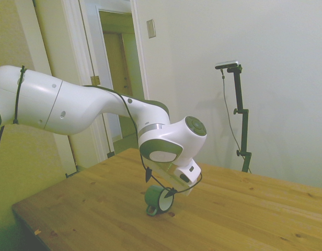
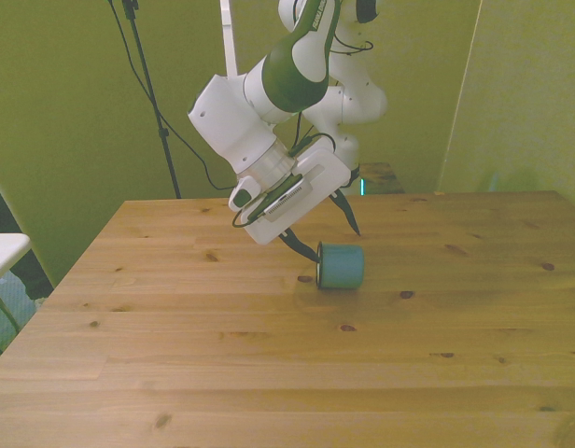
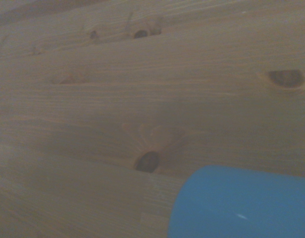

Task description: Flip the mug upright

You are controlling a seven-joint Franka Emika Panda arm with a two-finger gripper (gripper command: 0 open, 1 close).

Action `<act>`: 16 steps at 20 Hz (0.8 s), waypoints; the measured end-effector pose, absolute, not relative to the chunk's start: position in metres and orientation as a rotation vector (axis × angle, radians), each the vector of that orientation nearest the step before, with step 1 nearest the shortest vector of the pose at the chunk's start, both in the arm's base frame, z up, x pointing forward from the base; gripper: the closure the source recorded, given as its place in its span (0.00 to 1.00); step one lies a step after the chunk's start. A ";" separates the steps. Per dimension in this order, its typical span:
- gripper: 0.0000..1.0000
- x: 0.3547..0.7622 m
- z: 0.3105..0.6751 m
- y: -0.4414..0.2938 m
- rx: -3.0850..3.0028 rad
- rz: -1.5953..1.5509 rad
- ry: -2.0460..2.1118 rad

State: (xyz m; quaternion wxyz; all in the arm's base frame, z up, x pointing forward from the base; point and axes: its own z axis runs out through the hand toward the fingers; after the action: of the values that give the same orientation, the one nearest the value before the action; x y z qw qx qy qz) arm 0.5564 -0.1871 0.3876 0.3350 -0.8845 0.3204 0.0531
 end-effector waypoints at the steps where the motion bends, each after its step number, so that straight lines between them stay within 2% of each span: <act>1: 0.00 0.557 0.386 -0.186 -2.301 0.150 0.830; 16: 0.00 0.567 0.359 -0.191 -2.149 0.268 0.766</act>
State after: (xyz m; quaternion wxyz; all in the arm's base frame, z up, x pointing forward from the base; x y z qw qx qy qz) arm 0.5673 -0.1911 0.3590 0.4096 -0.8534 0.3042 0.1064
